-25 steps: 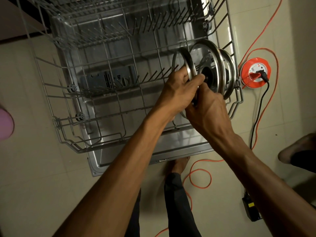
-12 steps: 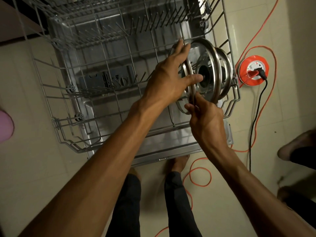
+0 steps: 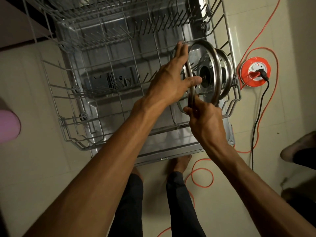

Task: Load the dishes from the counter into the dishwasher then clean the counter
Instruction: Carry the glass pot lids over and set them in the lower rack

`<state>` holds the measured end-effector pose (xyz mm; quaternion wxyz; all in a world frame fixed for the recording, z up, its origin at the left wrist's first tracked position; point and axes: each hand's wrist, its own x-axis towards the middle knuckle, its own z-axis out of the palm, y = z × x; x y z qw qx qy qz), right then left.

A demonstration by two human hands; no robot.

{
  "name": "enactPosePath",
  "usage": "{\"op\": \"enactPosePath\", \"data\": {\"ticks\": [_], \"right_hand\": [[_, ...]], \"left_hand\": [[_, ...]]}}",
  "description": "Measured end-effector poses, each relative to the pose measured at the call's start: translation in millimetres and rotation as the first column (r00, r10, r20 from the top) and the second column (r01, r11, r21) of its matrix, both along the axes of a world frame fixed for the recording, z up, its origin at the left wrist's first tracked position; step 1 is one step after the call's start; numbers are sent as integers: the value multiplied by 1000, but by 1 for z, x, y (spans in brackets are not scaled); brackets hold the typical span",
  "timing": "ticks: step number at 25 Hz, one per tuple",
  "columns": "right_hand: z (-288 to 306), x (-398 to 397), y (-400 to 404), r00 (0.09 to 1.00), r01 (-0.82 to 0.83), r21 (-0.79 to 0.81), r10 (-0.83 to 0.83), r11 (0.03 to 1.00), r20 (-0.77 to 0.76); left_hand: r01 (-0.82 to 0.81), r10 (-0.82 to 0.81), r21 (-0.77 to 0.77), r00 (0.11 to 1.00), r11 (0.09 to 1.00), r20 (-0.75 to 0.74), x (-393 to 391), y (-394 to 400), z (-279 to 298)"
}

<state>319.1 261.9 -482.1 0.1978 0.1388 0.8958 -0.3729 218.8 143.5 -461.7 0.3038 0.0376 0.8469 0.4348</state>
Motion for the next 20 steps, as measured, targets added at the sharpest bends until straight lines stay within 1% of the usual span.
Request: {"op": "enactPosePath", "data": {"ticks": [4, 8, 11, 13, 17, 20], "right_hand": [[1, 0, 0, 1000, -9, 14, 9, 1000, -3], [6, -3, -3, 1000, -26, 17, 26, 1000, -16], [9, -3, -4, 999, -45, 20, 45, 999, 8], [9, -4, -3, 998, -54, 16, 53, 998, 18], [10, -7, -1, 999, -49, 49, 50, 998, -20], [18, -4, -2, 996, -71, 40, 74, 997, -56]], "left_hand": [[-10, 7, 45, 998, 999, 58, -6, -1, 1], [15, -17, 27, 996, 1000, 86, -10, -6, 4], [17, -18, 15, 996, 1000, 89, -9, -7, 4], [-1, 1, 5, 998, 1000, 60, -5, -4, 3], [-141, 142, 21, 987, 990, -70, 18, 9, 4], [-143, 139, -28, 983, 989, -121, 35, 6, 10]]}}
